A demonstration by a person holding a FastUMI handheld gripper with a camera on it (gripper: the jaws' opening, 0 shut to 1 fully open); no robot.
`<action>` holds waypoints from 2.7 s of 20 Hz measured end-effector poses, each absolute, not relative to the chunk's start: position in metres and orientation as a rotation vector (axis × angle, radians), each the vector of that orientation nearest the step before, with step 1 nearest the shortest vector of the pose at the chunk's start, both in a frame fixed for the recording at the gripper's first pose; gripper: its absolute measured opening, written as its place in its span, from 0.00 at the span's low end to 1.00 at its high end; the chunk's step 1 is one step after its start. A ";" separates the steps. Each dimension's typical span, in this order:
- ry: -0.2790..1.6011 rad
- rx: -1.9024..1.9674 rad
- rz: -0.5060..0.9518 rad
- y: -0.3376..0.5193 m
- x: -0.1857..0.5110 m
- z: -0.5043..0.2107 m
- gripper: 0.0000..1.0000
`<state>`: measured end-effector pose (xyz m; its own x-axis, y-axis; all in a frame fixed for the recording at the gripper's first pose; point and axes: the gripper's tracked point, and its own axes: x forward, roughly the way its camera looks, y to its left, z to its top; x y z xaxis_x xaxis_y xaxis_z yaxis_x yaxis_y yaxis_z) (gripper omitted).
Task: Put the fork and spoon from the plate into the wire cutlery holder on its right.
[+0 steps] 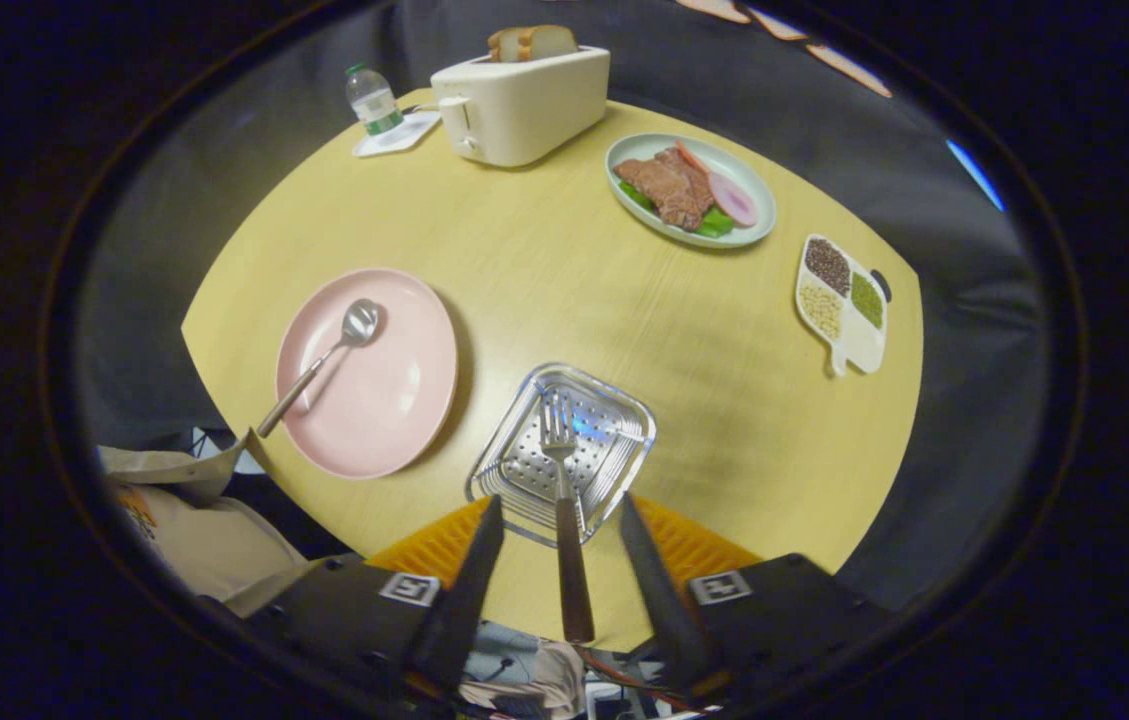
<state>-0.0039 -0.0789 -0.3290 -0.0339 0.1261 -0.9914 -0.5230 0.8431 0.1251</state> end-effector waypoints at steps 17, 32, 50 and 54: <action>0.904 -0.099 0.222 0.018 -0.038 -0.268 1.00; 0.993 -0.019 0.232 0.136 -0.096 -0.346 1.00; 1.209 -0.112 0.293 0.152 -0.124 -0.394 0.12; 1.250 -0.128 0.344 0.140 -0.130 -0.388 0.05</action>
<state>-0.1301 0.1397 -0.3884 0.2718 0.1851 -0.9444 -0.3241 0.9416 0.0913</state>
